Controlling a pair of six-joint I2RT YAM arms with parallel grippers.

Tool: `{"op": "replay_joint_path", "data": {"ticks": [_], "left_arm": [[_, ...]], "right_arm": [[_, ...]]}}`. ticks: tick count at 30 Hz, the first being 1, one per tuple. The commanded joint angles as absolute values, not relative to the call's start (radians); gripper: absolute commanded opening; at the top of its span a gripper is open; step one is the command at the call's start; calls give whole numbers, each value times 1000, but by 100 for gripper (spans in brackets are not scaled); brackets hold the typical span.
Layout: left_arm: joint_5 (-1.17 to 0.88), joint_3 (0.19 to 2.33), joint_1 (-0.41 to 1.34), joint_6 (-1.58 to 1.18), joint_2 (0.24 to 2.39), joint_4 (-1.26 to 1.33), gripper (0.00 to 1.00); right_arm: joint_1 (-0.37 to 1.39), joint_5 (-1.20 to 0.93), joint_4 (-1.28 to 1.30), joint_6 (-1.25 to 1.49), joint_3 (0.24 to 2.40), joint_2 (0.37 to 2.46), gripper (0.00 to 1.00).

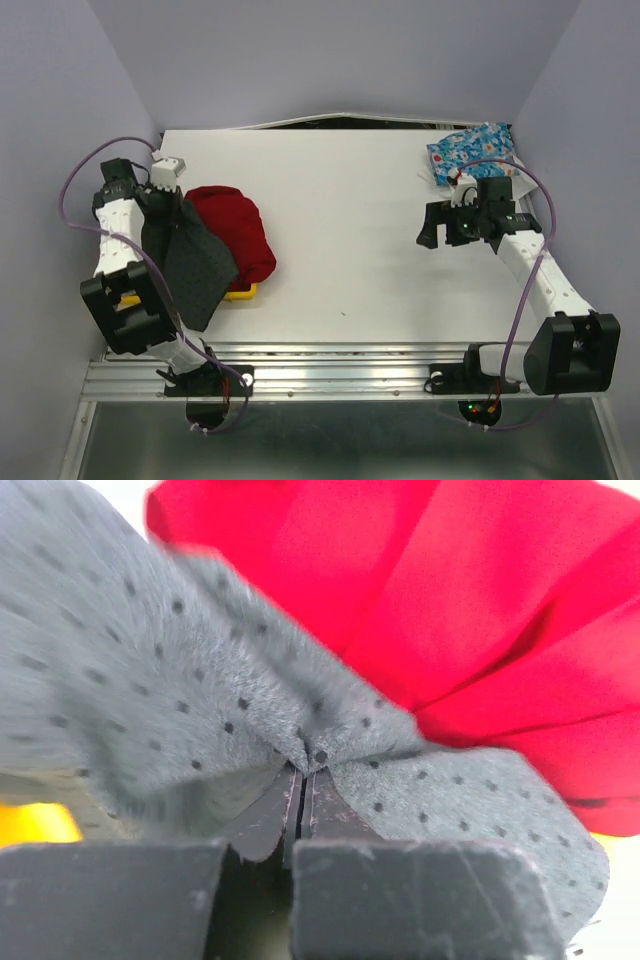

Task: Fold and stack the skirts
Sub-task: Grab the skirt from the pile, then move the skirt to the center of the board

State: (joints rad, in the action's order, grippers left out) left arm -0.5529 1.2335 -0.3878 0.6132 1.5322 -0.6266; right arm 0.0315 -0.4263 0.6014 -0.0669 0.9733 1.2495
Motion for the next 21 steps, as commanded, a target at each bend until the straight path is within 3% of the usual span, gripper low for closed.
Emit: {"op": "replay_joint_path", "data": {"ticks": [1,9,13,17,21], "left_arm": [[-613,1529,-362,555,1428,-635,0],[-557,2046,29,494,1532,-706,0],[-551,2126,242,556,1598,-730,0],[-532,1955,444,644,1569,-712,0],[-512,1616,606,669,1493,-582,0]], "right_arm": [[26,-429,591,-61,1017,1221,100],[26,-390,595,-31,1065,1270,100],[-1,-338,620,-18,1101,1330,100],[-69,-350,638,-14,1120,1370,100],[-89,-351,638,-28,1124,1382,100]]}}
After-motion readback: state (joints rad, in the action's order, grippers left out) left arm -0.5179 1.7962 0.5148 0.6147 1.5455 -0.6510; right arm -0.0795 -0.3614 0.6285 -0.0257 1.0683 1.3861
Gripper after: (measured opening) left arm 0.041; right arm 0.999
